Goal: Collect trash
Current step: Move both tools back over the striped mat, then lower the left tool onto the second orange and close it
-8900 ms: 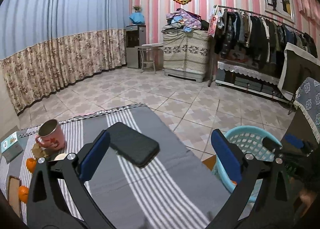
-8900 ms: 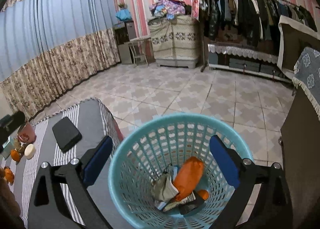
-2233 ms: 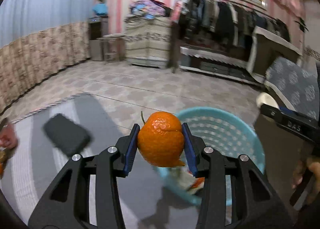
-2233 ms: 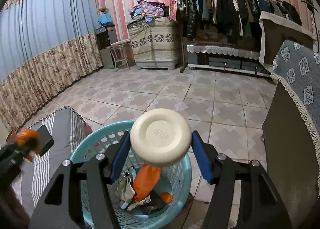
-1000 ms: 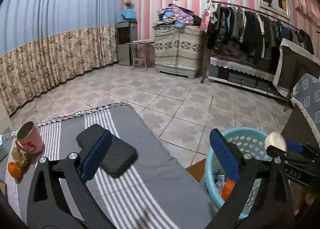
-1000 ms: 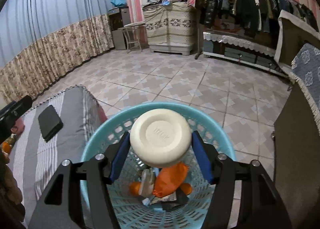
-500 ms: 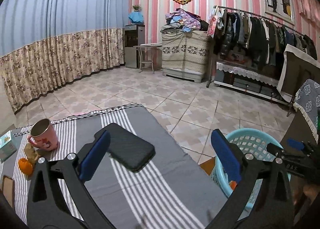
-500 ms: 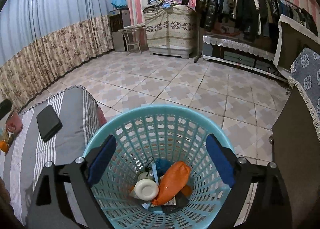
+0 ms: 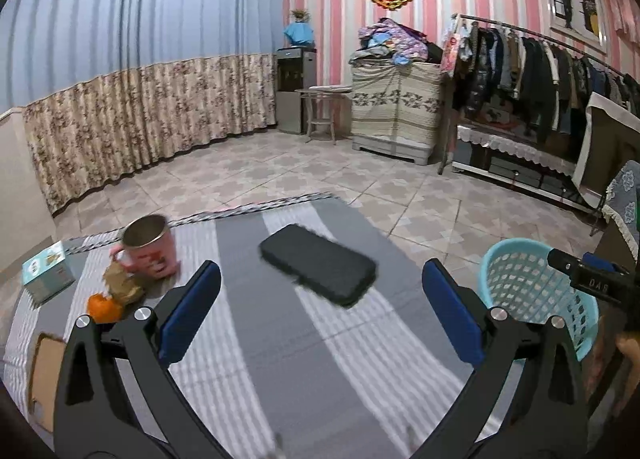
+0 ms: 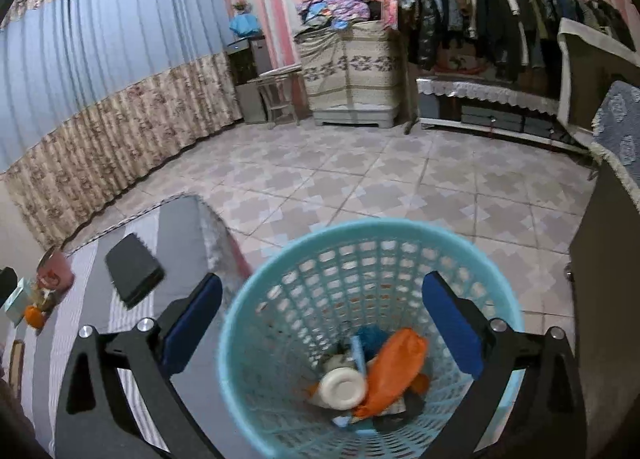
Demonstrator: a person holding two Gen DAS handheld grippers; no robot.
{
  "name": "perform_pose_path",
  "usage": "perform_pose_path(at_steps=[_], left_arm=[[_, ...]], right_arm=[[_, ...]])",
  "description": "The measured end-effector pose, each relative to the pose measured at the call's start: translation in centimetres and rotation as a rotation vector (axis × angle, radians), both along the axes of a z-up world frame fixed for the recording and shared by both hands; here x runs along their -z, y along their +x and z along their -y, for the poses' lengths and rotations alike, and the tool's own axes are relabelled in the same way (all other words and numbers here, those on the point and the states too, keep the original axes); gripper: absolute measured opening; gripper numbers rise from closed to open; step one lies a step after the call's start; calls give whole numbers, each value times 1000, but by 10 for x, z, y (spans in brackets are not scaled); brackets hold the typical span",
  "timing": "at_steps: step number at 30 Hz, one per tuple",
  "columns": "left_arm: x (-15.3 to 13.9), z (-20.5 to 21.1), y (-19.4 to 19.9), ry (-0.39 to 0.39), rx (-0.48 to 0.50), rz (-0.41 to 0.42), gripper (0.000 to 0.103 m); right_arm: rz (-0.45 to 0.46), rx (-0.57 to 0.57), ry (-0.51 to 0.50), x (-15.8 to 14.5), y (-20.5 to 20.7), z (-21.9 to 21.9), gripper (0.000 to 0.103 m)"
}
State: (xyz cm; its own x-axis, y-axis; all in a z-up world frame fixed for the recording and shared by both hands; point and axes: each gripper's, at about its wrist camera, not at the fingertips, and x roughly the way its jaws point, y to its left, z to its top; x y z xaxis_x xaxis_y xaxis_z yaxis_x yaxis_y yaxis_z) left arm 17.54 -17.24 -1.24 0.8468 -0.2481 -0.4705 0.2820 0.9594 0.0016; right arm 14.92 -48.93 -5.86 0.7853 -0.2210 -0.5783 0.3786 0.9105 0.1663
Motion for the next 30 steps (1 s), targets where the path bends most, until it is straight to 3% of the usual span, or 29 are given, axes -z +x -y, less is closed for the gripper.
perform_pose_path(at_steps=[9, 20, 24, 30], left_arm=[[10, -87, -11, -4, -140, -20, 97], [48, -209, -8, 3, -341, -144, 97], [55, -228, 5, 24, -372, -156, 97], [61, -225, 41, 18, -340, -182, 97]], right_arm=[[-55, -92, -11, 14, 16, -55, 98], [-158, -224, -74, 39, 45, -140, 98], [-187, -257, -57, 44, 50, -157, 98], [-188, -275, -58, 46, 52, -169, 98]])
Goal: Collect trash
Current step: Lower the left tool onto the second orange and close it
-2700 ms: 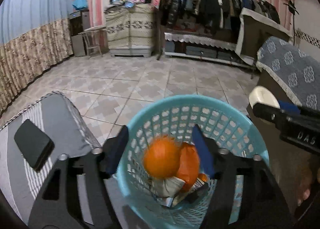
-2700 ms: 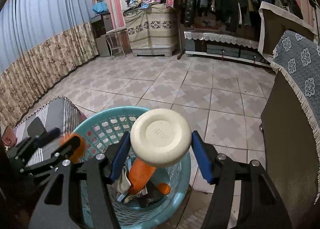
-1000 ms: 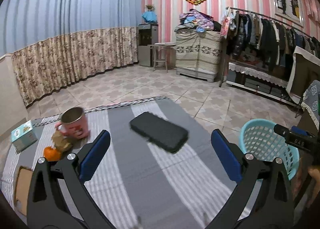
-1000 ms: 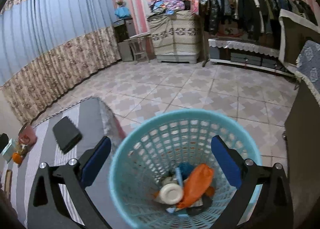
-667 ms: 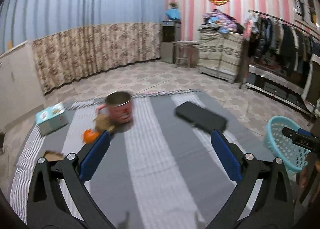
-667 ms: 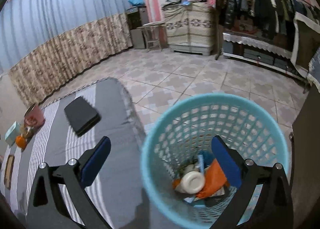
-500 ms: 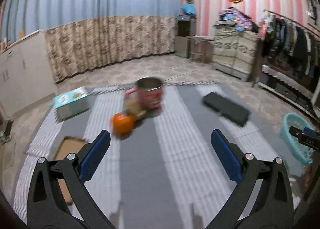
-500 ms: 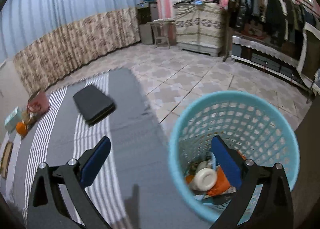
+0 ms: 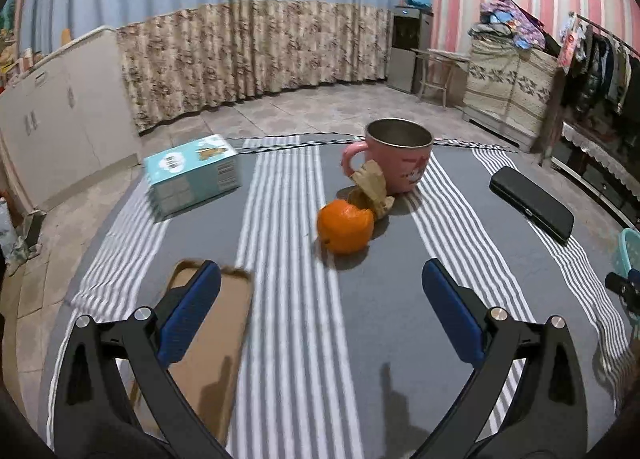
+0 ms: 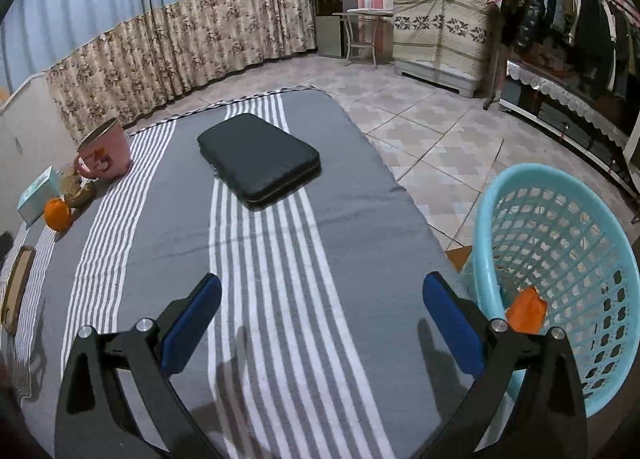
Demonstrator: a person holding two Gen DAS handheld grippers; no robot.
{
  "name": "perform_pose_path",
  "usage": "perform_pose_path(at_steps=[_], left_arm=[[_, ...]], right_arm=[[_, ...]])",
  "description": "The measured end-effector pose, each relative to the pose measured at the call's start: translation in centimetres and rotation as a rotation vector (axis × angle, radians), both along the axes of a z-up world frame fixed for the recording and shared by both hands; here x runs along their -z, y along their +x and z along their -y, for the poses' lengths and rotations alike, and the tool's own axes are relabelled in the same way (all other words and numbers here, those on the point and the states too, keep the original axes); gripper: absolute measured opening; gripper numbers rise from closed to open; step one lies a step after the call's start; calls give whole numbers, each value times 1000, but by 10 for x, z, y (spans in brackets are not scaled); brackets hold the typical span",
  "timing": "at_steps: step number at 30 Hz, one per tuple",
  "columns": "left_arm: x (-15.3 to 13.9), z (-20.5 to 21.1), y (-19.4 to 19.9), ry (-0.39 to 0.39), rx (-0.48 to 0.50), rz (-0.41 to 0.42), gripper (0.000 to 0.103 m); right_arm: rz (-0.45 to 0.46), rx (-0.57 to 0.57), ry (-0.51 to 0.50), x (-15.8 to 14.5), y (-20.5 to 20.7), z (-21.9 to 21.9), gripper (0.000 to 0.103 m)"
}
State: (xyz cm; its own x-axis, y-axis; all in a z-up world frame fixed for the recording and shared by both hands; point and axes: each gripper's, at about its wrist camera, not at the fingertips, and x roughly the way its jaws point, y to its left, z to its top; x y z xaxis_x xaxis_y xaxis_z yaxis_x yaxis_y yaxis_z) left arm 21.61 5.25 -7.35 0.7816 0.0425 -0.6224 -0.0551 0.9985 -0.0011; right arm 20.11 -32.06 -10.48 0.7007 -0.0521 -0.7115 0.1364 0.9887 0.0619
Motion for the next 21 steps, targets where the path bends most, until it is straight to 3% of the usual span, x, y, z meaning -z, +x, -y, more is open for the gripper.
perform_pose_path(at_steps=[11, 13, 17, 19, 21], left_arm=[[29, 19, 71, 86, 91, -70, 94], [34, 16, 78, 80, 92, -91, 79], [35, 6, 81, 17, 99, -96, 70], [35, 3, 83, -1, 118, -100, 54], [37, 3, 87, -22, 137, -125, 44]], right_arm=[[18, 18, 11, -3, 3, 1, 98], [24, 10, 8, -5, 5, -1, 98], [45, -19, 2, -10, 1, -8, 98], [65, -41, 1, -13, -3, -15, 98], [80, -62, -7, -18, -3, -26, 98]])
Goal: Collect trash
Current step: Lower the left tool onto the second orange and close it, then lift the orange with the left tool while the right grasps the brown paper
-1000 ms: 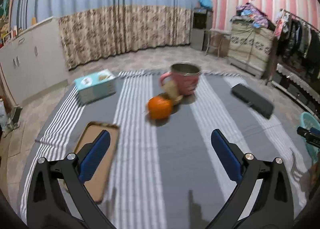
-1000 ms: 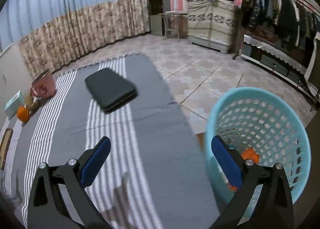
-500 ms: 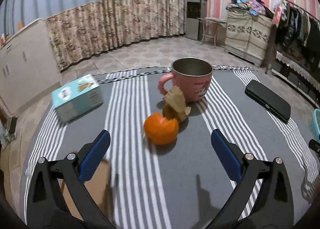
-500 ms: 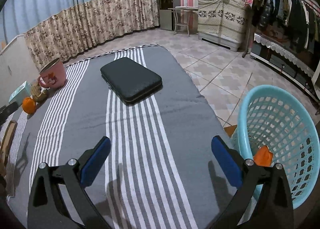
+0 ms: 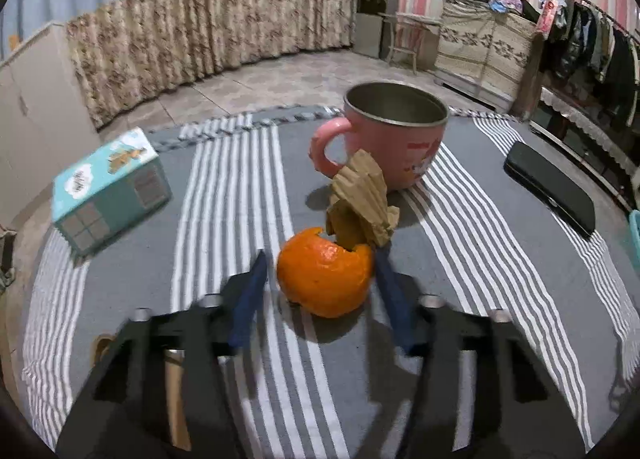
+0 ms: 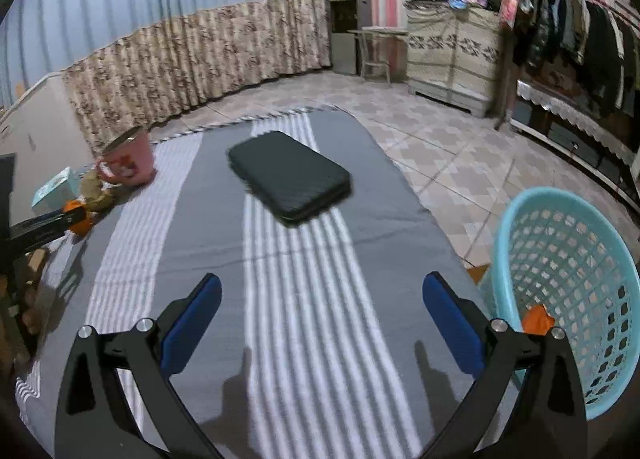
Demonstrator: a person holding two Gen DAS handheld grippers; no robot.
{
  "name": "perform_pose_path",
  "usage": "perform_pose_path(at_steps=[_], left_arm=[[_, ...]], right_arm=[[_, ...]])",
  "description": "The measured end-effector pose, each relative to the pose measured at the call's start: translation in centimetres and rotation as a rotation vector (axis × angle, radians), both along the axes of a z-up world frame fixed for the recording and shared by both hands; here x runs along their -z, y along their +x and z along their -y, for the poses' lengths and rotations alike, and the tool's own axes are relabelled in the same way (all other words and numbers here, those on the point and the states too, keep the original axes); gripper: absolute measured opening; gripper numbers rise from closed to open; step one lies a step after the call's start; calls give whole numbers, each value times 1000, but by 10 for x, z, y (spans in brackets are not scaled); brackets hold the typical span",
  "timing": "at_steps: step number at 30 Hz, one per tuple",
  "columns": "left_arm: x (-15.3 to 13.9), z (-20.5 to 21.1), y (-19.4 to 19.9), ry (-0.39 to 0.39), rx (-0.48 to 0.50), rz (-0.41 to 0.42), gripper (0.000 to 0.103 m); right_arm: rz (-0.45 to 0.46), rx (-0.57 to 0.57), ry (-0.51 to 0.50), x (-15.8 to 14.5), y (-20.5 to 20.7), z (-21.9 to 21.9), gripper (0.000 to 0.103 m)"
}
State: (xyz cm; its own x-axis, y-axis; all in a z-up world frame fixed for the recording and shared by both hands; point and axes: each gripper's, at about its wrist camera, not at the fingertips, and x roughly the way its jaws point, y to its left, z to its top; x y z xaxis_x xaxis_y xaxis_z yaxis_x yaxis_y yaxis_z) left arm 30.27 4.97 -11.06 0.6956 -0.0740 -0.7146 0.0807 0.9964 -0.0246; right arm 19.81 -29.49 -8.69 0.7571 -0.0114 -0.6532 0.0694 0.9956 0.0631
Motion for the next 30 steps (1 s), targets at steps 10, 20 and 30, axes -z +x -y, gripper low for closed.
perform_pose_path(at_steps=[10, 20, 30], left_arm=[[-23, -42, -16, -48, -109, 82, 36], [-40, -101, -21, 94, -405, 161, 36], [-37, -139, -24, 55, -473, 151, 36]], right_arm=[[-35, -125, 24, -16, 45, -85, 98], [-68, -228, 12, -4, 98, -197, 98], [-96, -260, -60, 16, 127, -251, 97]])
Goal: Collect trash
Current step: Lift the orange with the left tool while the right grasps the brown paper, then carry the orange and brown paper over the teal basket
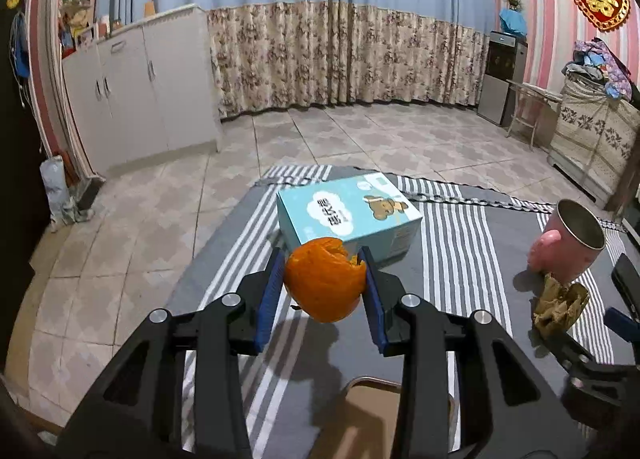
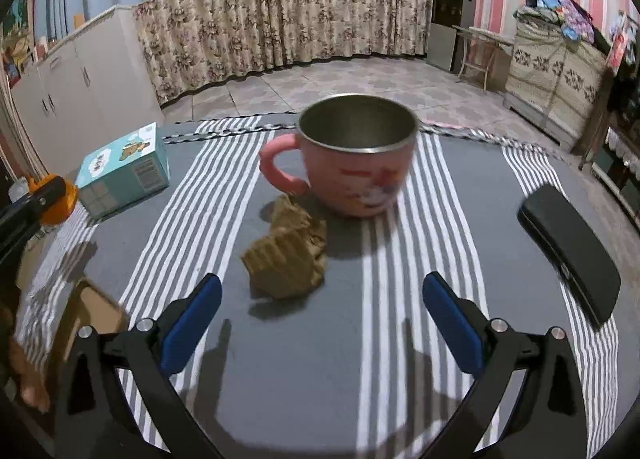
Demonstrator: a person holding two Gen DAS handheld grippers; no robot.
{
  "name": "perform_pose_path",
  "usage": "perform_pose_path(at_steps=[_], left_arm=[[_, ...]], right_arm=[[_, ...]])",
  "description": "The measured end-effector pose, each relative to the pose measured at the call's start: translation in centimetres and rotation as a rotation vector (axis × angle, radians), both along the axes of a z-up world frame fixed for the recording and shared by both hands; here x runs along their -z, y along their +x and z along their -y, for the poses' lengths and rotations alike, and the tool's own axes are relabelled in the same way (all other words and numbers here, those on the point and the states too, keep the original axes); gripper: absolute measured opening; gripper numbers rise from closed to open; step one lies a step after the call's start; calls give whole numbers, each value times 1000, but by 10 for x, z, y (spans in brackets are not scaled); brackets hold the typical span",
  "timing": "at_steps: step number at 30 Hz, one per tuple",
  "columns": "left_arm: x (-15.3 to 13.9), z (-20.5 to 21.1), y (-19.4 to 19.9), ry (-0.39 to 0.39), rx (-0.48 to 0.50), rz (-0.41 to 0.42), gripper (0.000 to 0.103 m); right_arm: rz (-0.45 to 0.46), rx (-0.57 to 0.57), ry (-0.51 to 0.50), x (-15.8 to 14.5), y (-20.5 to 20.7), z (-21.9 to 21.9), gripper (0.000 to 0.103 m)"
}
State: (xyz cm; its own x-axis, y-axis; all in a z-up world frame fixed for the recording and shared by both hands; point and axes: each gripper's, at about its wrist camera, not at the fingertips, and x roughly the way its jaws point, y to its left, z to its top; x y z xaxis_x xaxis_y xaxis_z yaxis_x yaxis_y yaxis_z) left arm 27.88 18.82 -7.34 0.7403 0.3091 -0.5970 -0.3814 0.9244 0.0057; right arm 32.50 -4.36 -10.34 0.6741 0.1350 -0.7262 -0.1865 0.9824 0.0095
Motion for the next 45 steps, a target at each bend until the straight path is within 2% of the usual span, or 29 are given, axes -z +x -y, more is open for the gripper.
perform_pose_path(at_steps=[1, 2, 5, 8, 12, 17, 23, 27, 30, 32, 35, 40, 45], left_arm=[[1, 0, 0, 1, -4, -3, 36], [1, -1, -1, -3, -6, -2, 36], [1, -5, -4, -33, -11, 8, 36], [5, -8, -1, -61, -18, -1, 36], [8, -7, -1, -68, -18, -6, 36], [9, 0, 2, -54, 3, -11, 36], [8, 14, -1, -44, 51, 3, 36], [4, 31, -4, -12, 89, 3, 36], [-9, 47, -12, 9, 126, 25, 36], [-22, 60, -19, -22, 168, 41, 36], [-37, 88, -29, -18, 223, 55, 36], [-63, 153, -45, -5, 336, 92, 36], [-74, 230, -58, -7, 450, 130, 36]], right_arm=[[-9, -4, -10, 3, 4, -4, 97], [-16, -10, -17, 4, 6, -5, 91], [-65, -44, -32, 13, 13, -10, 55], [-37, -58, -18, 6, 8, -4, 41], [41, -78, -25, -13, -13, 11, 41], [97, -51, 3, -34, -45, 57, 40], [126, 50, 39, -52, -78, 145, 40], [156, 155, 72, -66, -109, 220, 41], [179, 252, 95, -75, -133, 280, 41], [188, 314, 116, -77, -148, 314, 41], [228, 440, 135, -80, -176, 376, 41], [279, 565, 123, -81, -202, 431, 41], [275, 621, 66, -73, -211, 467, 41]])
